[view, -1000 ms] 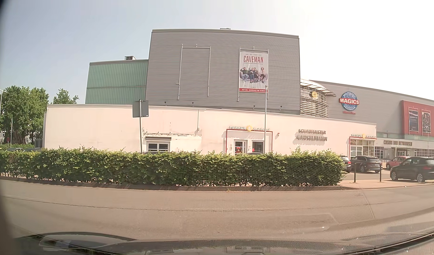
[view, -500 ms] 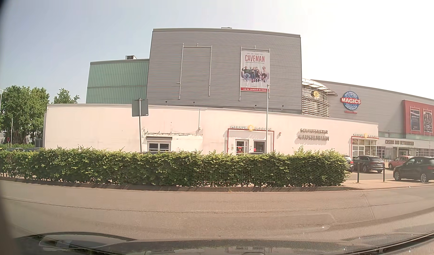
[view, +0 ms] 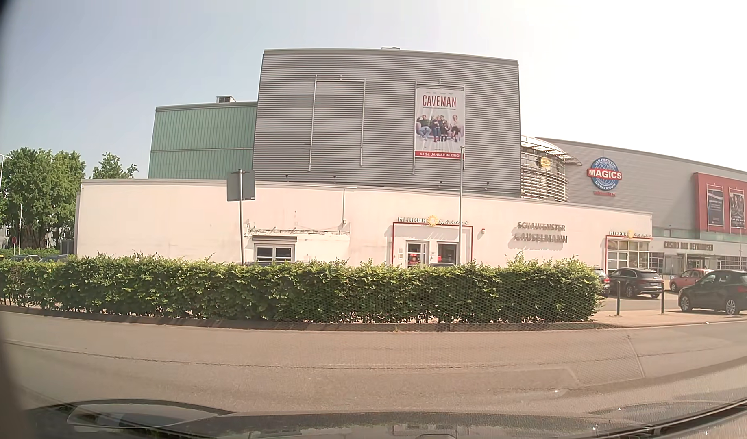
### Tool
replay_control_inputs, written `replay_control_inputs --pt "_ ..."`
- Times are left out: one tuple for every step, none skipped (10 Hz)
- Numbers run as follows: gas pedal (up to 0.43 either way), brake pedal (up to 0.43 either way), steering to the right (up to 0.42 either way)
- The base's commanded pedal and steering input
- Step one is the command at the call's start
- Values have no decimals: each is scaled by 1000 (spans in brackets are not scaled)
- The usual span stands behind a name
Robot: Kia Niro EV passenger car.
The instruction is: Follow the waypoints while adhering to traffic rules and regulations
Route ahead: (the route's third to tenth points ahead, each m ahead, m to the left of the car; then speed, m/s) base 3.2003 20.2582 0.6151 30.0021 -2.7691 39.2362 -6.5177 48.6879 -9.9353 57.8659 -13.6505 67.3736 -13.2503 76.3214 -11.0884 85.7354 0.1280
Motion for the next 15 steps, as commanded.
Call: replay_control_inputs --pt "0 0 -82" --pt "0 0 -81" --pt "0 0 -80" --pt "8 0 -75" --pt "39 0 -66" --pt "59 0 -57" --pt "79 0 -53" --pt "110 0 -53" --pt "138 0 -53" --pt "138 0 -53" --pt "138 0 -53" --pt "138 0 -53" --pt "118 0 -52" --pt "0 0 -53" --pt "0 0 -52"
